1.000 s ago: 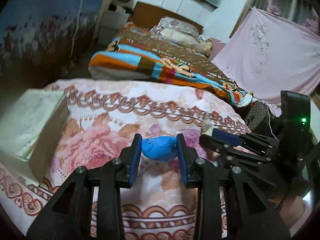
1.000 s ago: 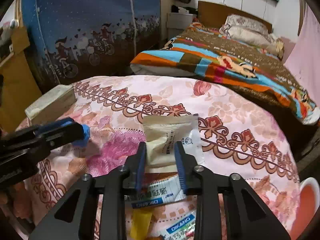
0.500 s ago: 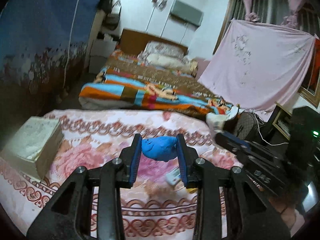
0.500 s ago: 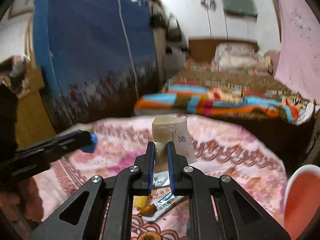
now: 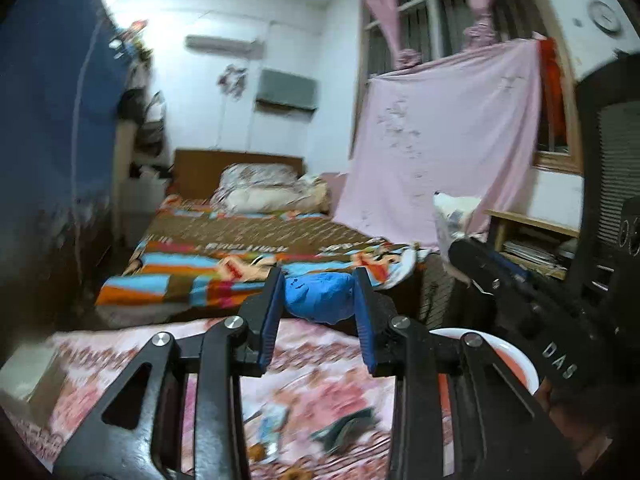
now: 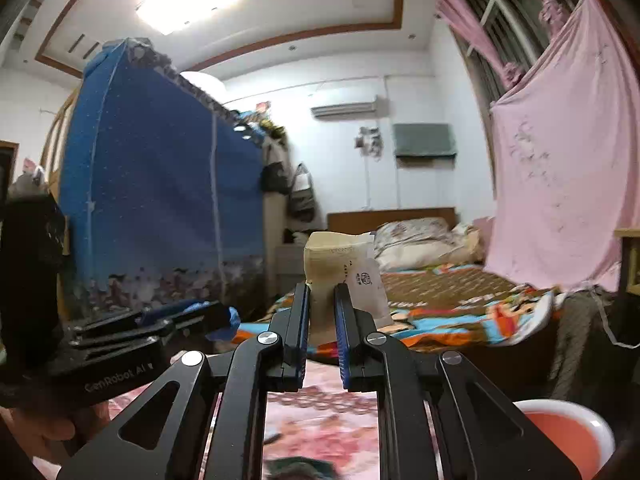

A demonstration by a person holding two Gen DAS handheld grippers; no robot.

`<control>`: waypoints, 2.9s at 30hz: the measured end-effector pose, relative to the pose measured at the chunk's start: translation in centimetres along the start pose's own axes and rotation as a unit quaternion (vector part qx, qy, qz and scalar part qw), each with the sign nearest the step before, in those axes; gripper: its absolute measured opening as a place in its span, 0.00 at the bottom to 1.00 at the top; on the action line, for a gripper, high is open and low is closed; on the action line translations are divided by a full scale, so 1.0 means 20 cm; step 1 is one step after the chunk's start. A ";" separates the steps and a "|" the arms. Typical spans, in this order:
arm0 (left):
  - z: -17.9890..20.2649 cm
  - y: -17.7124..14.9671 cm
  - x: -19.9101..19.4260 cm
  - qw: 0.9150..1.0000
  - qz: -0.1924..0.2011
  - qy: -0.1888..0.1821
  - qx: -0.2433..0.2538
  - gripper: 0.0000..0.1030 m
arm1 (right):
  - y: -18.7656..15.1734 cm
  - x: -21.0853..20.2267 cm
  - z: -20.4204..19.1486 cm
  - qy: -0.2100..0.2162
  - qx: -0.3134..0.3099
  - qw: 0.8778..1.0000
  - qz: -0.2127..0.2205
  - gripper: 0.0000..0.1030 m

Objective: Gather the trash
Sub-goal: 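Carry the blue wrapper and white sachet over the orange bucket, then open both tools to drop the wrapper and sachet into the bucket, then bring both tools back over the tubes and green packet on the bed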

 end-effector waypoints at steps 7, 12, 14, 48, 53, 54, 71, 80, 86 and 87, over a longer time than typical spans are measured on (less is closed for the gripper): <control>0.27 -0.01 0.09 0.998 0.000 -0.053 0.038 0.18 | -0.02 -0.11 0.28 -0.072 0.005 0.997 0.003 0.10; 0.42 -0.07 0.14 0.995 -0.015 -0.078 0.052 0.18 | -0.07 -0.16 0.46 -0.106 0.012 0.994 -0.019 0.10; 0.45 -0.10 0.17 0.995 -0.025 -0.087 0.052 0.18 | -0.10 -0.16 0.51 -0.121 0.015 0.992 -0.035 0.10; 0.68 -0.45 0.51 0.976 -0.191 -0.109 0.003 0.18 | -0.48 -0.20 0.88 -0.183 0.105 0.960 -0.184 0.11; 0.68 -0.49 0.54 0.970 -0.217 -0.107 -0.003 0.18 | -0.52 -0.20 0.89 -0.184 0.116 0.956 -0.197 0.11; 0.68 -0.50 0.55 0.969 -0.223 -0.108 -0.005 0.18 | -0.53 -0.20 0.89 -0.184 0.116 0.955 -0.201 0.11; 0.63 -0.52 0.57 0.964 -0.246 -0.097 -0.024 0.26 | -0.56 -0.20 0.90 -0.188 0.120 0.950 -0.218 0.12; 0.50 -0.41 0.50 0.976 -0.203 -0.070 -0.041 0.40 | -0.51 -0.18 0.88 -0.186 0.114 0.956 -0.197 0.28; 0.40 -0.32 0.43 0.985 -0.163 -0.044 -0.046 0.54 | -0.46 -0.16 0.81 -0.185 0.095 0.960 -0.186 0.44; 0.37 -0.30 0.41 0.986 -0.153 -0.037 -0.048 0.57 | -0.44 -0.16 0.80 -0.184 0.094 0.961 -0.183 0.44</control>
Point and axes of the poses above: each gripper's, at about its wrist camera, not at the fingertips, and x roughly the way its jaws point, z to its right, y to its top, the point moved 10 cm from there along x, roughly the way its jaws point, and after that the axes turned 11 degrees about -x, right-handed, at the moved point
